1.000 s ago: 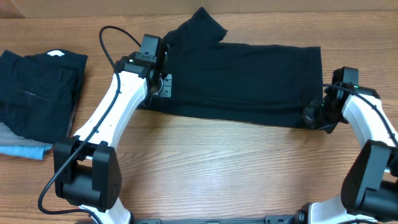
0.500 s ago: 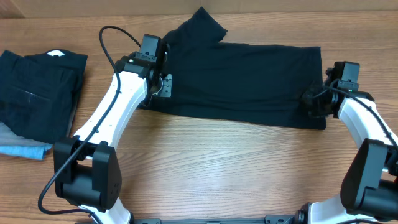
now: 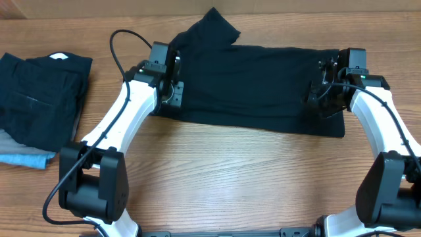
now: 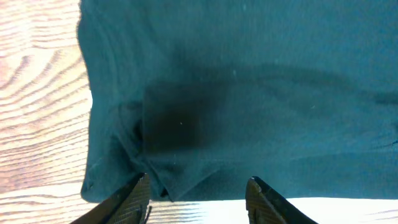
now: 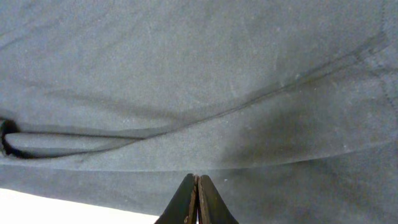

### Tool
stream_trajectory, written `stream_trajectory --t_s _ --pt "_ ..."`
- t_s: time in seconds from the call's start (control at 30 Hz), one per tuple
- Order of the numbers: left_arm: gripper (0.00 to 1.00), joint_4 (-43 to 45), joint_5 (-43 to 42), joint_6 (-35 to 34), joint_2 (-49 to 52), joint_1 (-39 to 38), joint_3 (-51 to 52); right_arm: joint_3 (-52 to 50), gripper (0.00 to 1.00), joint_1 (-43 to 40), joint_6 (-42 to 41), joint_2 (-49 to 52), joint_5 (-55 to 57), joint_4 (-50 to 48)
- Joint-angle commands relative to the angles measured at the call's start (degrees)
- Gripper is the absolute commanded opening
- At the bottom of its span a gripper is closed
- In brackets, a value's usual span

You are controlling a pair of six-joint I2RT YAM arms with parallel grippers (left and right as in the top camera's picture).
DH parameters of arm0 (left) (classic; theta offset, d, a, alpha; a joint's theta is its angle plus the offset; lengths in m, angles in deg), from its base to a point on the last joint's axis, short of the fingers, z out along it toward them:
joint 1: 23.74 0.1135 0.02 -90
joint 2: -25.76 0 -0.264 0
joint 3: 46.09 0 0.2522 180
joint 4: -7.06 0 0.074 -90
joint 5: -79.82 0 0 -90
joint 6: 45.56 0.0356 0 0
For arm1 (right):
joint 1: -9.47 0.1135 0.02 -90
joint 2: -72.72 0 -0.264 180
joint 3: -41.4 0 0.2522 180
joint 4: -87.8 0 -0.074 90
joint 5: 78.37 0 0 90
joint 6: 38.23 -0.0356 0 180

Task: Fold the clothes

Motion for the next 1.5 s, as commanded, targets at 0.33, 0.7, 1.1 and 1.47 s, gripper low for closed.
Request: stream_trajectory --t_s 0.33,0.7,1.1,1.47 --pt "0.51 2.75 2.89 3.54 0.81 0.61 2.97 0.7 0.04 0.22 0.61 6.62 0.98 -0.92" --pt "0.56 5.35 2.86 1.18 4.55 0.72 2.97 -6.12 0.04 0.22 0.17 7.41 2.95 -9.64" --pt "0.55 1.38 6.03 -10.08 4.72 0.72 2.99 -7.5 0.08 0.22 0.2 7.45 3.37 -11.15" --pt "0.28 1.88 3.76 -11.5 8.39 0.74 2.38 -7.5 0.08 0.22 0.2 7.45 3.37 -11.1"
